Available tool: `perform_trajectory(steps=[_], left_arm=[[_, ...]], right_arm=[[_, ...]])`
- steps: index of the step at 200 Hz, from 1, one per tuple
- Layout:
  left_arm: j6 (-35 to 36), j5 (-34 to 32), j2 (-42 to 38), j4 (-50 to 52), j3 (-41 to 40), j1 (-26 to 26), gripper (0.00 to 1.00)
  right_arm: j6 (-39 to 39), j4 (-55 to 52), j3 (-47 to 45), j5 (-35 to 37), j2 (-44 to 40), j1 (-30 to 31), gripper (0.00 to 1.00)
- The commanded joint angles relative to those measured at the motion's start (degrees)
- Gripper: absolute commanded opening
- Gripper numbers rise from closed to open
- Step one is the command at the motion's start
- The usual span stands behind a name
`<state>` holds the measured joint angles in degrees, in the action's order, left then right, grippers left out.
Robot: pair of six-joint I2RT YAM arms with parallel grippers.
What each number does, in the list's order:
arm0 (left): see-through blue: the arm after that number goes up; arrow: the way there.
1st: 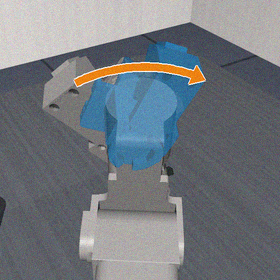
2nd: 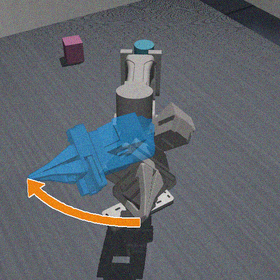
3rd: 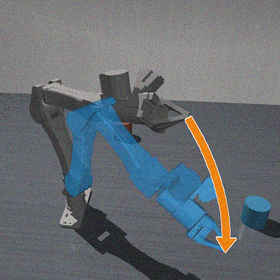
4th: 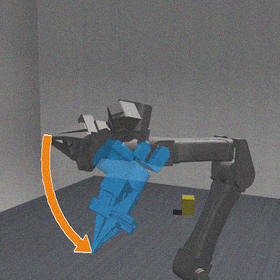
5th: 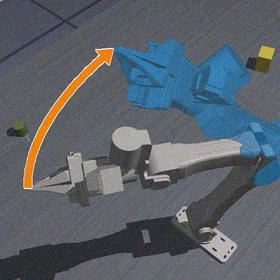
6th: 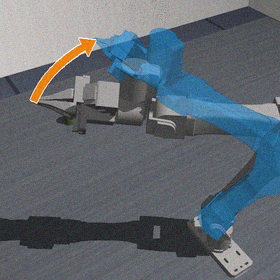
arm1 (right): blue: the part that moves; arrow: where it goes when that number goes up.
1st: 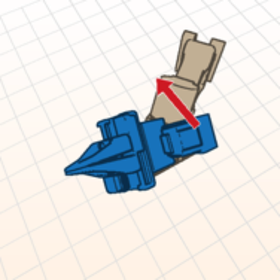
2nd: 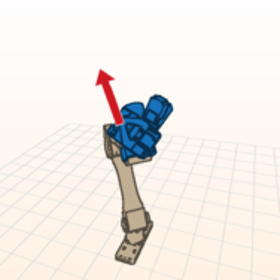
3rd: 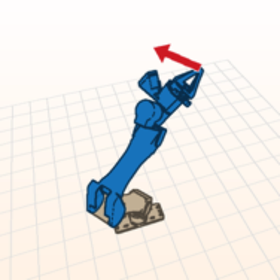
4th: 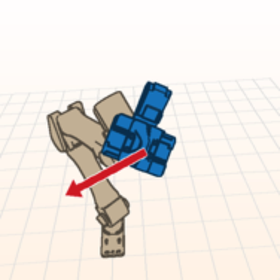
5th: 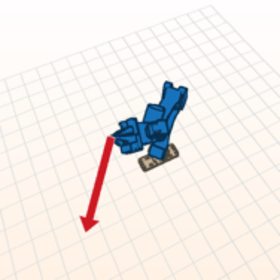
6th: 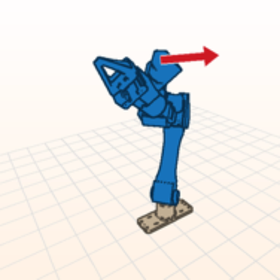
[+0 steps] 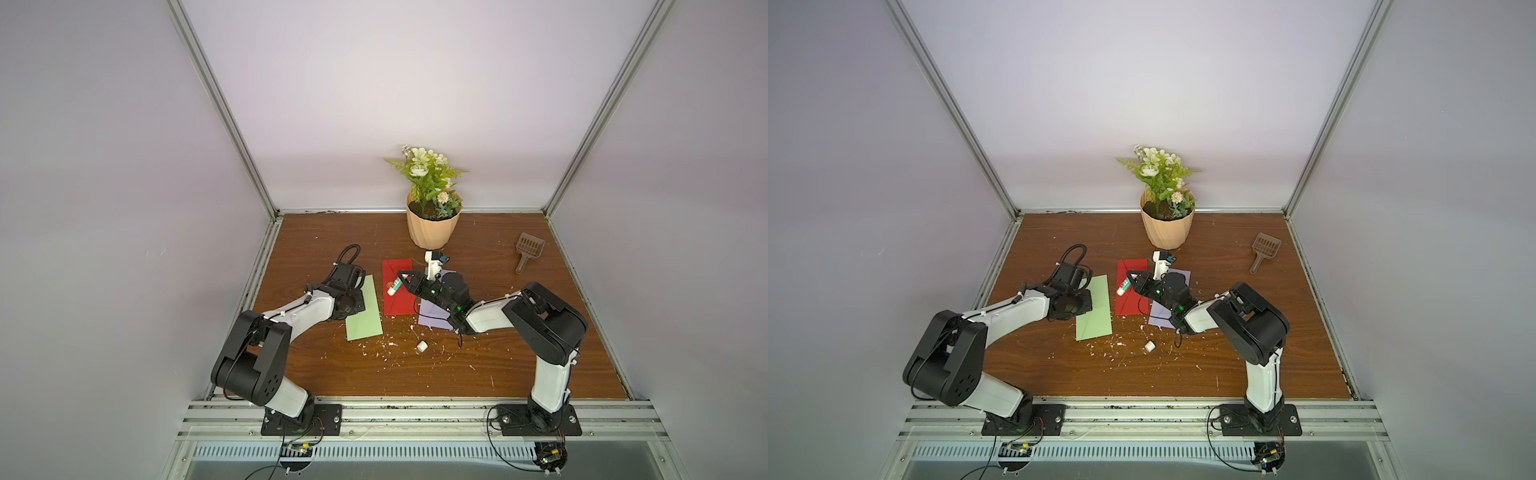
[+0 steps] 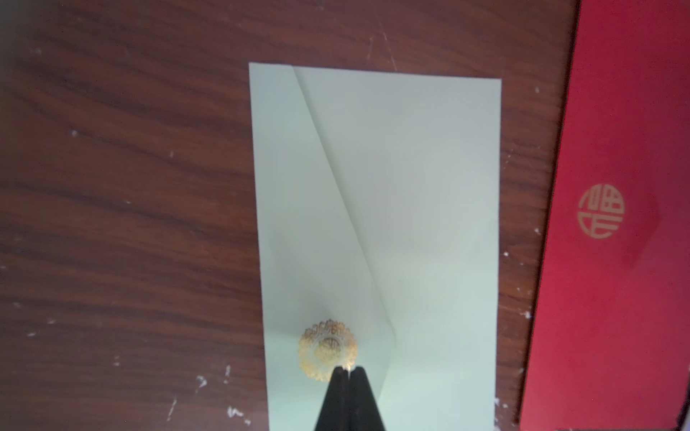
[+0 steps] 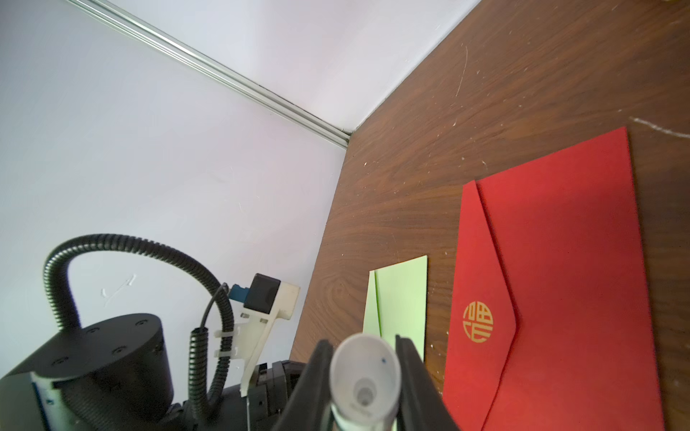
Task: Seal the envelope with a glue stick
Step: Seal the envelope at the center of the board.
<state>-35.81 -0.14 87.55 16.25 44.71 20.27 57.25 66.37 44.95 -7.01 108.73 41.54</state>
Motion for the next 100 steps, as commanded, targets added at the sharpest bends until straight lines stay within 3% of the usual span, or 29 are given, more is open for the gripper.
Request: perform_trajectory(steps=[1,61,100], left_arm=[[-0.7,1.6,1.4,-1.9,-0.5,0.4,0.00],[-1.1,2.8,2.8,-4.0,-1.5,0.6,0.00],[-0.2,-0.1,4.8,-2.3,-2.4,0.7,0.00]], right_arm=[[-1.2,2.3,0.2,-1.0,-1.9,-0.2,0.00],[-1.6,2.0,-0.3,-0.9,-2.0,-0.2,0.00],[-1.2,2.2,-0.6,-1.0,-2.0,-0.2,0.00]])
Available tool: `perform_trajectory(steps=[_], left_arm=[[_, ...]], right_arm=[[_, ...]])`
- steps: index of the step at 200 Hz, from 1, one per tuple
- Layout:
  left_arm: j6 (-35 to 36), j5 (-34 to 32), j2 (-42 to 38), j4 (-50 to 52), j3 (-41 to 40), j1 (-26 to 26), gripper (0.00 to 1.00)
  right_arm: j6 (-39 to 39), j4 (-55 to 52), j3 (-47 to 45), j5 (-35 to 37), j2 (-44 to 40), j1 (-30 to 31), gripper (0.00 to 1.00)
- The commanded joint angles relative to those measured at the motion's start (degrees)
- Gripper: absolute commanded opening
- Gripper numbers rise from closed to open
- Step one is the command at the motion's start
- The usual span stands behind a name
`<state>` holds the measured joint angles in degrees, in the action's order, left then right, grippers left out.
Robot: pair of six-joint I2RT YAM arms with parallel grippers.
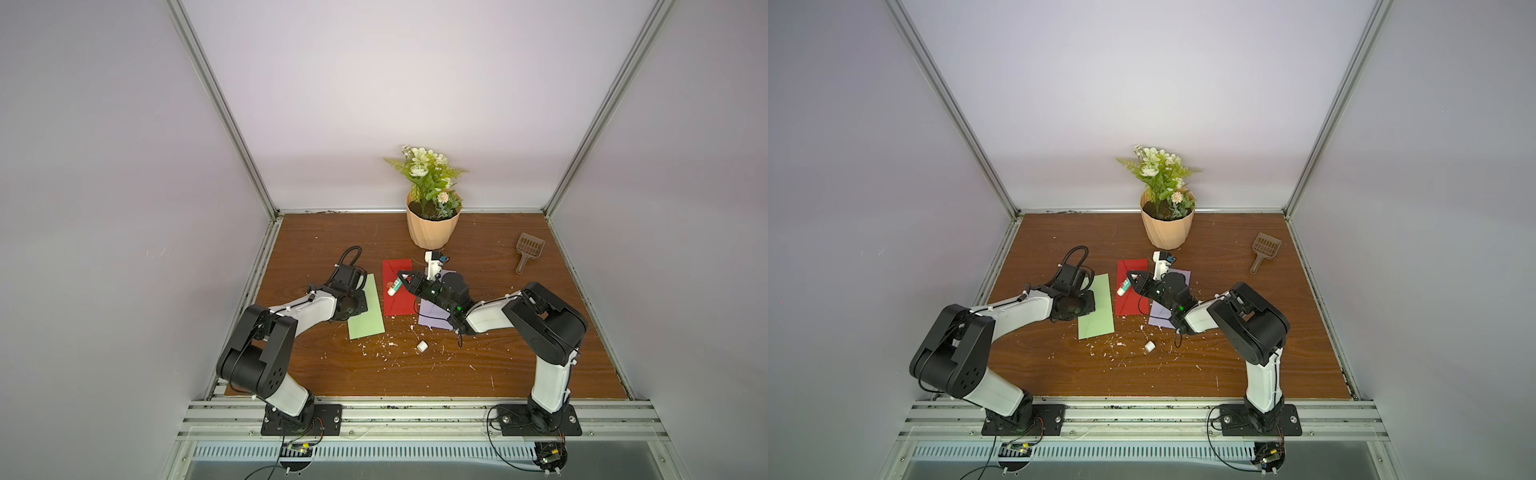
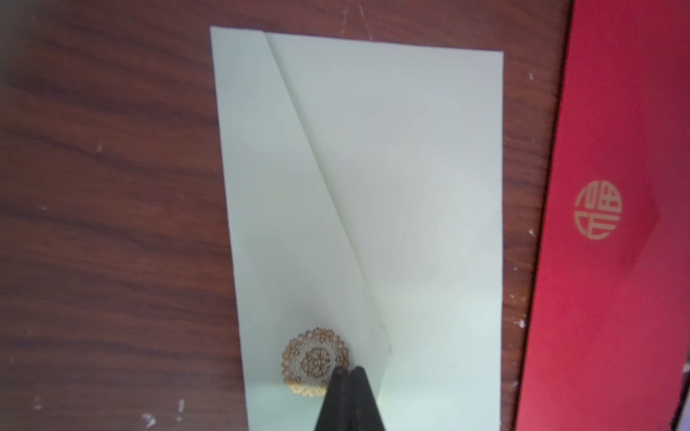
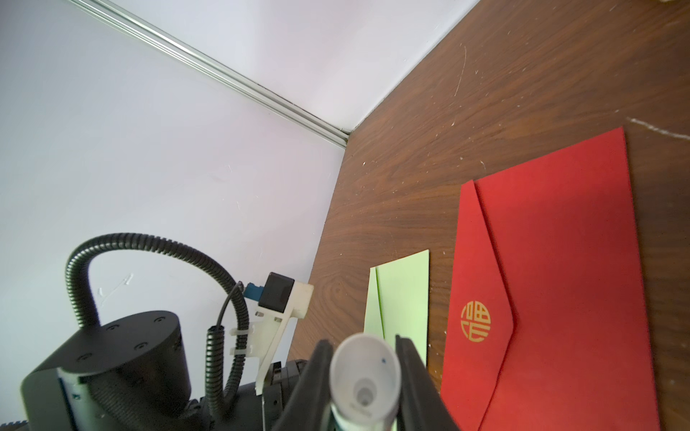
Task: Seal the envelope with a glue stick
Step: Seal the envelope at the center of the board.
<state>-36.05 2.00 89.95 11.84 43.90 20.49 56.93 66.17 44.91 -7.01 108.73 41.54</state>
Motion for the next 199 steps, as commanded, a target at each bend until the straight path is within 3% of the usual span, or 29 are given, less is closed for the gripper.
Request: perform_trajectory(steps=[1,45,111,171,199], left_arm=[[0.0,-2.4,2.5,2.2,-1.7,0.5,0.00],[1.2,-7.2,5.3,4.8,-2.0,0.5,0.00],[4.1,-8.6,10.6,6.8,1.9,0.5,0.00],[4.8,-7.5,5.4,9.7,5.3,0.5,0.00],[5.0,-7.3,2.1,11.6,8.3,0.5,0.06]], right_arm=[[-0.9,2.4,-0.5,-0.9,-2.0,-0.2,0.00],[-0.7,2.7,-1.2,-0.6,-2.7,-0.3,0.00],[-1.0,2.7,-2.9,-0.3,-4.9,-0.8,0.00],[-0.8,4.4,-2.8,-1.8,-6.1,-0.9,0.00],[-1.1,4.8,-3.1,-2.1,-7.2,-0.9,0.00]])
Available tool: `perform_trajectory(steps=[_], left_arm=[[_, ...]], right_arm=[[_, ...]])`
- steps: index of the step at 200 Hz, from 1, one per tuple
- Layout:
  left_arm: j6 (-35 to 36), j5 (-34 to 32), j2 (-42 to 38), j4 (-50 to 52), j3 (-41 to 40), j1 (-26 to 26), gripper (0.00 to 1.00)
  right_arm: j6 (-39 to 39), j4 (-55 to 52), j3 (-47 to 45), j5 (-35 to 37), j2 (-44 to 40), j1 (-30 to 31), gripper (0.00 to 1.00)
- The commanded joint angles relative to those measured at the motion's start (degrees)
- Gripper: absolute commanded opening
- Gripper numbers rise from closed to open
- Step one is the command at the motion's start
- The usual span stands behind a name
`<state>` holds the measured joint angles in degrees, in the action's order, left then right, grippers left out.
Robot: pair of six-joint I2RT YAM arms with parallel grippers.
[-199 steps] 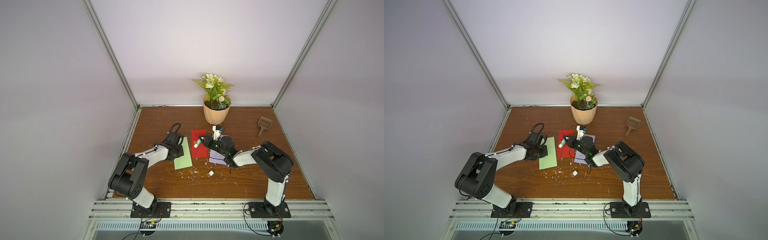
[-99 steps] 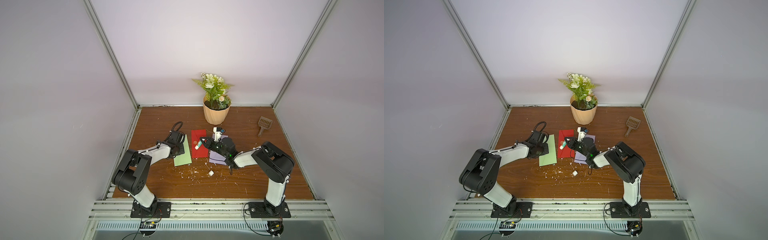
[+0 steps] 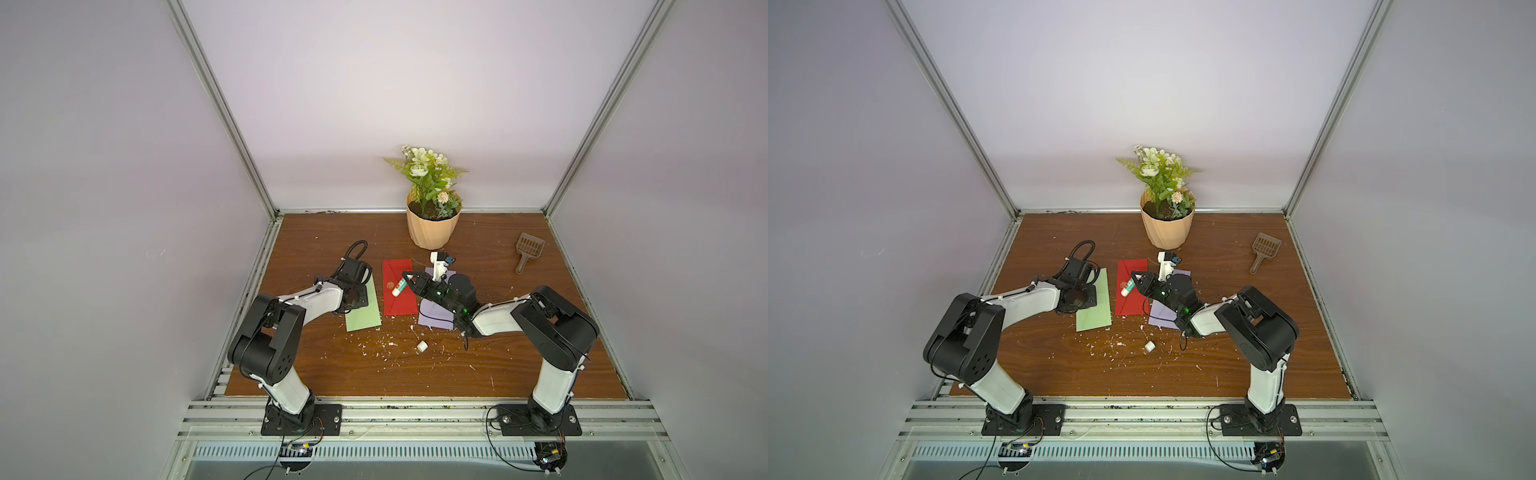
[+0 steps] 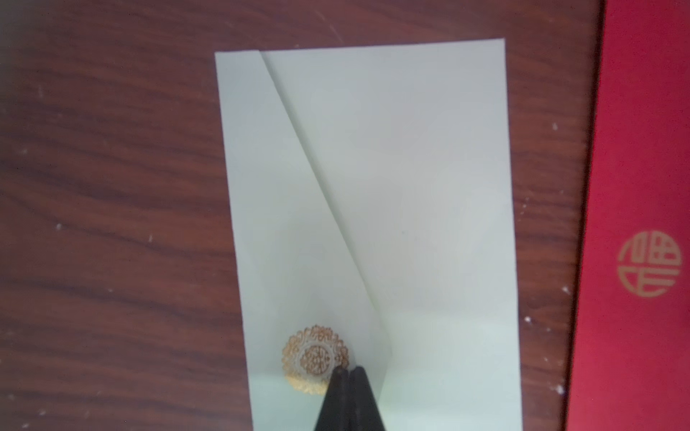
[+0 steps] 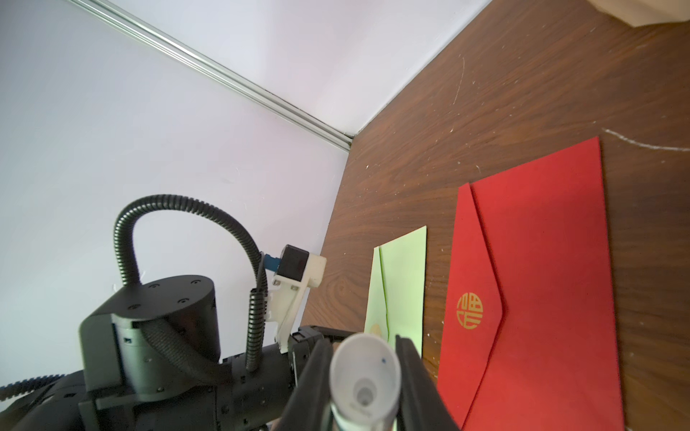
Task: Seal the envelope with a glue stick
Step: Seal the envelope at the center of the board, then screw the glue stick.
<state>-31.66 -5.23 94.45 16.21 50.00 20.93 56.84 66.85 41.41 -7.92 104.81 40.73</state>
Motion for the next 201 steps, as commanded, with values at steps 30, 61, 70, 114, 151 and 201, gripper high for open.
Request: perform_trajectory(steps=[30,61,70,114,151,201], left_arm=[[1.0,0.8,-5.0,8.3,5.0,0.1,0.12],[1.7,1.8,-6.5,8.8,6.2,0.1,0.18],[1.9,2.5,-7.2,8.8,6.1,0.1,0.20],[4.3,8.2,-11.9,7.4,3.9,1.0,0.50],[7.0,14.1,-13.9,4.4,1.1,6.4,0.70],[7.0,23.9,-16.7,-5.1,-6.0,14.4,0.78]], right_arm=[[-1.6,3.4,-0.6,-0.5,-4.9,-0.5,0.00],[-1.8,2.9,-1.9,-0.2,-6.1,-1.2,0.00],[-2.1,2.4,-2.5,0.1,-6.8,-1.4,0.00],[-7.3,-4.3,-6.3,2.4,-13.3,-3.5,0.00],[-9.8,-13.9,-8.5,2.1,-19.8,-6.1,0.00],[-10.3,-23.5,-14.0,3.9,-30.2,-8.7,0.00]])
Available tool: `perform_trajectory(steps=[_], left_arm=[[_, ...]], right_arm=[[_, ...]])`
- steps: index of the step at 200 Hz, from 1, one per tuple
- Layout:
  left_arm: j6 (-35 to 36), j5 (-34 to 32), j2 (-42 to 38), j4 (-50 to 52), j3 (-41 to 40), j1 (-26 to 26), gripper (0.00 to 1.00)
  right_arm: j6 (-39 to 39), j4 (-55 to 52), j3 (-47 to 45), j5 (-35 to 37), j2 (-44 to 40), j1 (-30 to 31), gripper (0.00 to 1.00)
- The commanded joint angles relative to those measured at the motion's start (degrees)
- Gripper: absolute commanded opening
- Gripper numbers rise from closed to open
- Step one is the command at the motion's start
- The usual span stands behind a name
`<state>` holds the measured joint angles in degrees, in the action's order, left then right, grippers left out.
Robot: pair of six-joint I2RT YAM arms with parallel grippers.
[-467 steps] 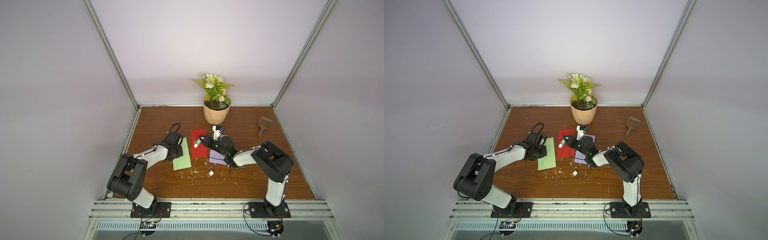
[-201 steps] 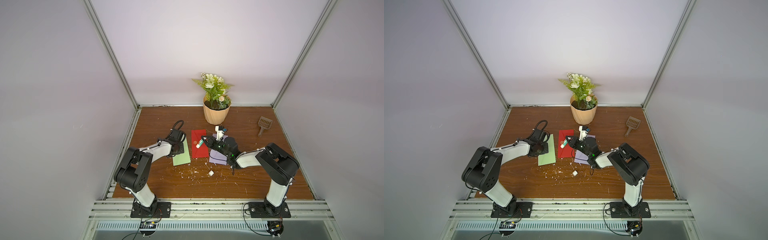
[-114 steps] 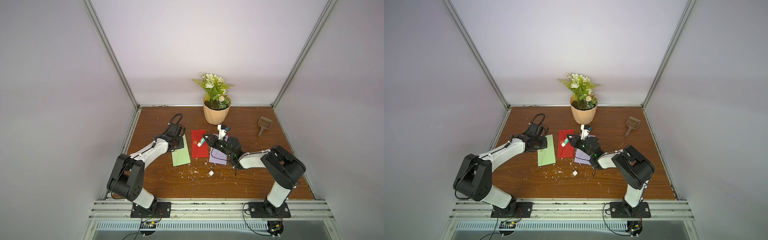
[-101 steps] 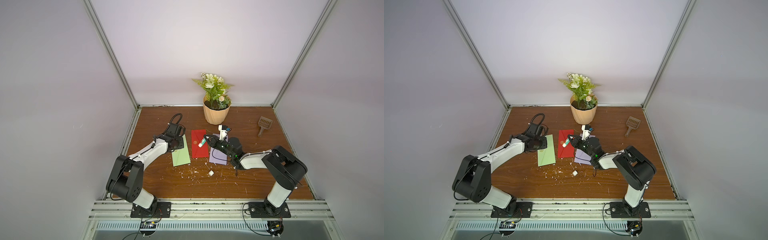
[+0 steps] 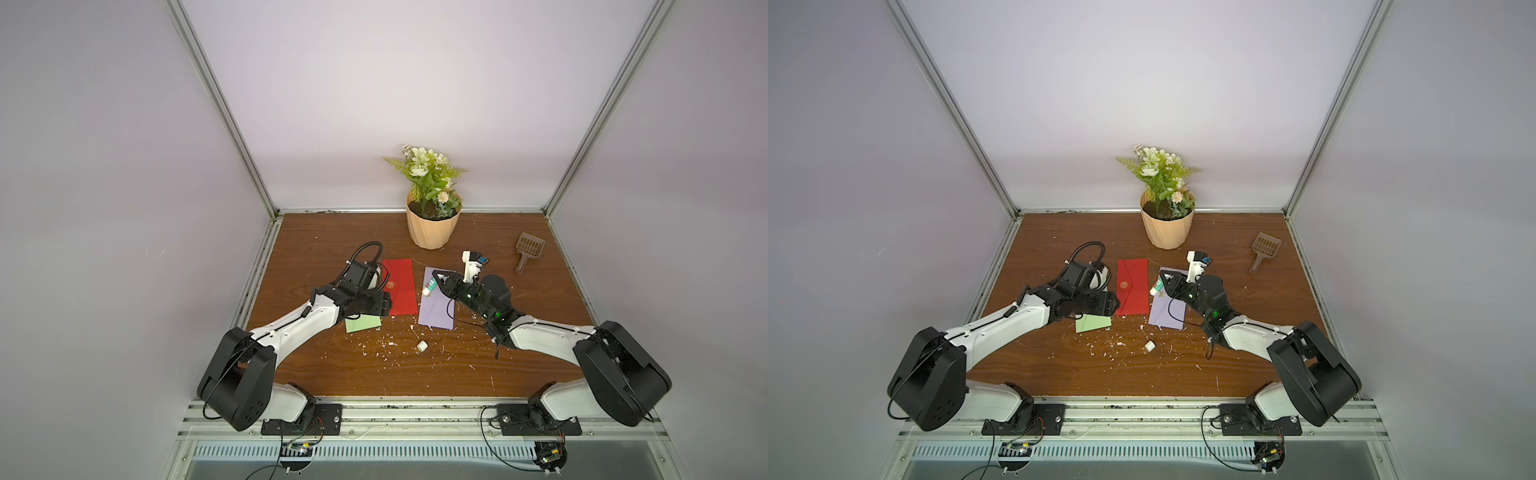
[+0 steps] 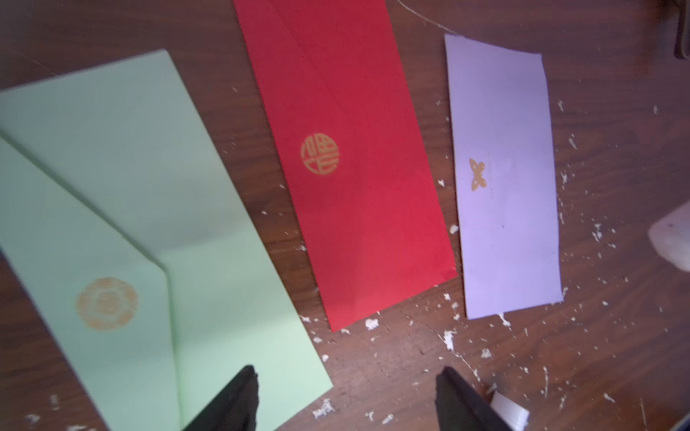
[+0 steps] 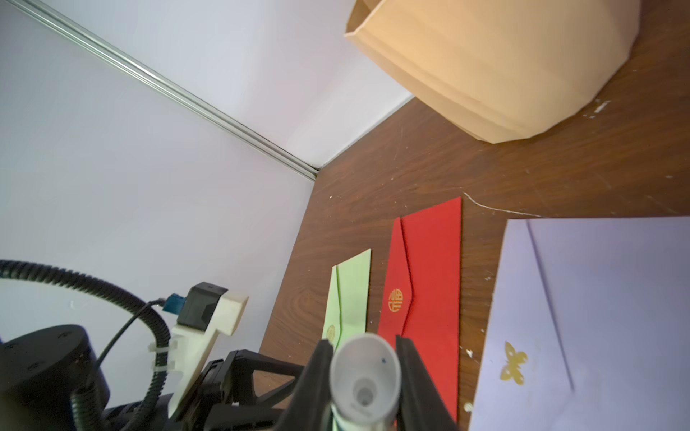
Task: Seal the envelope with a glue stick
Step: Screw the glue stick.
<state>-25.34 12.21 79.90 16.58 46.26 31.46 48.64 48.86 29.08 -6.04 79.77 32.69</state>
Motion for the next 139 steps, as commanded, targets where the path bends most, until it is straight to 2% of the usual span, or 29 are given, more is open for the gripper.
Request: perform_trajectory(steps=[1,22,80,111,139], left_arm=[[0.7,6.5,-2.3,-5.6,-2.3,4.1,0.79],[1.3,8.1,-3.7,-8.6,-3.9,7.7,0.85],[2.6,10.0,-5.2,-10.9,-5.7,10.3,0.85],[4.3,7.5,-3.8,-8.8,-5.5,13.1,0.85],[3.5,6.4,-2.4,-9.7,-5.3,13.7,0.85]], right_arm=[[-2.2,-6.0,-1.8,2.2,-5.6,-0.7,0.00],[-2.7,-10.7,-2.9,3.4,-10.2,-1.3,0.00],[-2.1,-26.0,-1.8,1.5,-16.1,-3.5,0.00],[-0.4,-28.9,-1.8,-3.2,-16.2,-5.1,0.00],[1.1,-27.3,-2.8,-7.2,-15.6,-5.6,0.00]])
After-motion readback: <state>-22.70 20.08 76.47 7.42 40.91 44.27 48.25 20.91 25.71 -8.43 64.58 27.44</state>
